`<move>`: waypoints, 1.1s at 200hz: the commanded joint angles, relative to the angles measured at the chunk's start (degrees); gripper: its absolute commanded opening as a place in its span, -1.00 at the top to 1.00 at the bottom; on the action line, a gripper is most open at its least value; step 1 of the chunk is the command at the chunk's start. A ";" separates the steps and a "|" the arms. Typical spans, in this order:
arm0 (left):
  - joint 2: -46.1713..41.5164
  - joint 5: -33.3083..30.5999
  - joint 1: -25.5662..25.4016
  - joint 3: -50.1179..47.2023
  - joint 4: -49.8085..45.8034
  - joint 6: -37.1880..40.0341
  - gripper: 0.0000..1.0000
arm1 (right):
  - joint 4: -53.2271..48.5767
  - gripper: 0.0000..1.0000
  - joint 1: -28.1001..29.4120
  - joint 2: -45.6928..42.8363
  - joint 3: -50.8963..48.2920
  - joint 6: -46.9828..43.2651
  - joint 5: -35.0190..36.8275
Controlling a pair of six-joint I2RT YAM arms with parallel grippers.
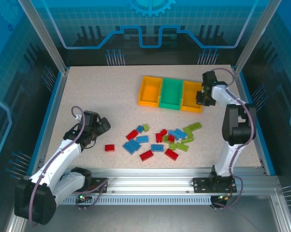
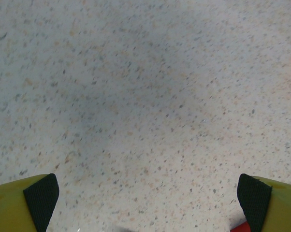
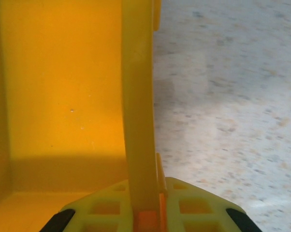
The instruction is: Sort the legos into containers by color
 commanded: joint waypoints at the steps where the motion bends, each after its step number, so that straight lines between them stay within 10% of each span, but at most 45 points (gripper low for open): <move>1: -0.44 -1.32 -1.51 -0.96 -6.21 -5.09 -0.97 | 0.06 0.76 3.55 1.67 3.79 -2.64 -1.02; 89: 6.45 1.04 -15.59 -4.01 -9.28 -17.23 -0.97 | 0.80 0.72 5.56 1.94 2.86 -3.39 -0.97; 152: 10.23 2.34 -17.63 -2.87 -11.20 -26.02 -0.97 | 0.45 -0.12 5.50 -2.47 0.41 -0.57 -2.24; 220: 13.71 2.55 -19.65 -2.53 -6.47 -20.88 -0.97 | 0.87 -0.31 4.37 -6.09 -4.52 0.03 -1.14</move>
